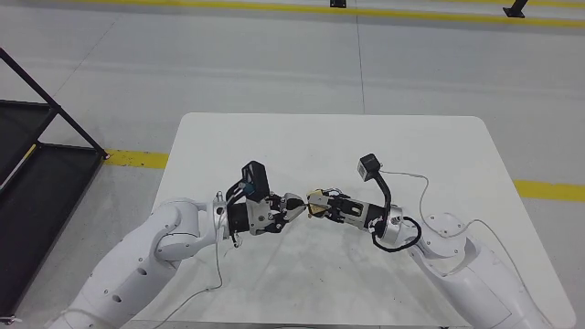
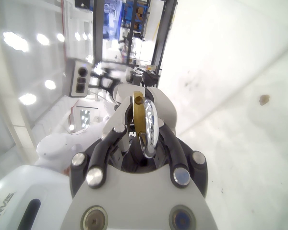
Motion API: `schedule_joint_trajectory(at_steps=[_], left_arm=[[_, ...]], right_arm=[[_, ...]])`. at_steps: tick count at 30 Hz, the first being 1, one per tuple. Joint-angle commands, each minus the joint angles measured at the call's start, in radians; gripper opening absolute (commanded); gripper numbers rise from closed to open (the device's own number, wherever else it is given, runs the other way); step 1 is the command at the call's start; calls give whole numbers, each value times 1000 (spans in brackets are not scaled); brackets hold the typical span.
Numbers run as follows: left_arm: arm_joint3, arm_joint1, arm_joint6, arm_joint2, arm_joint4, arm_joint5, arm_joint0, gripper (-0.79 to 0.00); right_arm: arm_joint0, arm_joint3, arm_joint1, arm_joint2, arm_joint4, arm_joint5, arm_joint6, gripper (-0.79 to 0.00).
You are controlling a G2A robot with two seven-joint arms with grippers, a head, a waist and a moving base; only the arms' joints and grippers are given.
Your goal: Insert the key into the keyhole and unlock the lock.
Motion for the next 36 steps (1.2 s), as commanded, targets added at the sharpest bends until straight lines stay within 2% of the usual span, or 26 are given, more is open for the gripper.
schedule_joint_trajectory(at_steps=[1, 25, 27, 32, 36], left_arm=[[0, -1, 6, -2, 8, 2, 1, -785], [-25, -14, 91, -14, 162, 25, 37, -785], [-26, -16, 109, -16, 154, 30, 43, 0], [-14, -17, 126, -29, 142, 23, 53, 0], [16, -10, 147, -93, 55, -9, 81, 0]], right_arm=[[0, 0, 0, 0, 0, 0, 0, -785], [0, 0, 0, 0, 0, 0, 0, -785], [0, 0, 0, 0, 0, 0, 0, -785], [0, 0, 0, 0, 0, 0, 0, -785], [0, 0, 0, 0, 0, 0, 0, -785]])
